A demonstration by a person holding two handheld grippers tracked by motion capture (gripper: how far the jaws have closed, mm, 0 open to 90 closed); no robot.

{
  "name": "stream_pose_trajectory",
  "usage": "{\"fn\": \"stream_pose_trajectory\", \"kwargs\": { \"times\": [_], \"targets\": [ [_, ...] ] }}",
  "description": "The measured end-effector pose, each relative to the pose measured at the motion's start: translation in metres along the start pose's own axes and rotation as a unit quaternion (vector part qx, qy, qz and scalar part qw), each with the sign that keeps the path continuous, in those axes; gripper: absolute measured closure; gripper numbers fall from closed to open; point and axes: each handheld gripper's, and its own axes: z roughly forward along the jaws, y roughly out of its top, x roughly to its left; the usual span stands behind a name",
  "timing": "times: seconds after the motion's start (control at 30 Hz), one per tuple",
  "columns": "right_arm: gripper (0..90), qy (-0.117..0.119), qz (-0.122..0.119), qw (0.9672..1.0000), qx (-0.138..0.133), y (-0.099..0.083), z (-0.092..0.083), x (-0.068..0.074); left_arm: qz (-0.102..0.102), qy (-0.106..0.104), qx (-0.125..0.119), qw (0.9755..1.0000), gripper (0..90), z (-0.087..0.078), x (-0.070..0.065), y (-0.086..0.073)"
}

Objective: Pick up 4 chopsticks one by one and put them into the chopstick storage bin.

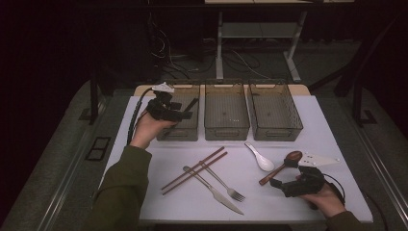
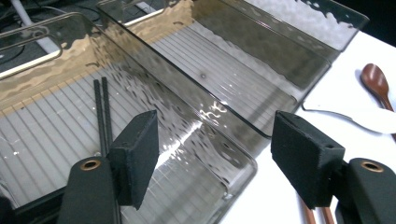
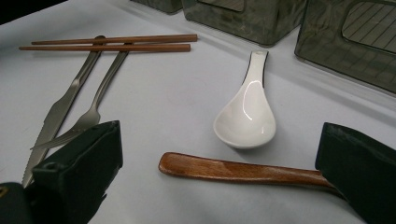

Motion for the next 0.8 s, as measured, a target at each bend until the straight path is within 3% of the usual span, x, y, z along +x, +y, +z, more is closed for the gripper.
{"fn": "stream_pose_trajectory", "kwargs": {
  "times": [0.27, 0.43, 0.8],
  "targets": [
    [0.5, 0.0, -0.003, 1.0, 0.0, 0.0, 0.0, 0.0, 0.025, 0.007, 0.0, 0.9997, 26.0, -0.009, -0.021, -0.011],
    [0.5, -0.001, -0.002, 1.0, 0.0, 0.0, 0.0, 0.0, 0.03, 0.01, -0.003, 0.9995, 23.9, -0.013, -0.033, -0.021],
    [0.5, 0.0, -0.004, 1.0, 0.0, 0.0, 0.0, 0.0, 0.038, -0.014, 0.002, 0.9992, 22.2, -0.011, -0.055, -0.05]
  ]
}}
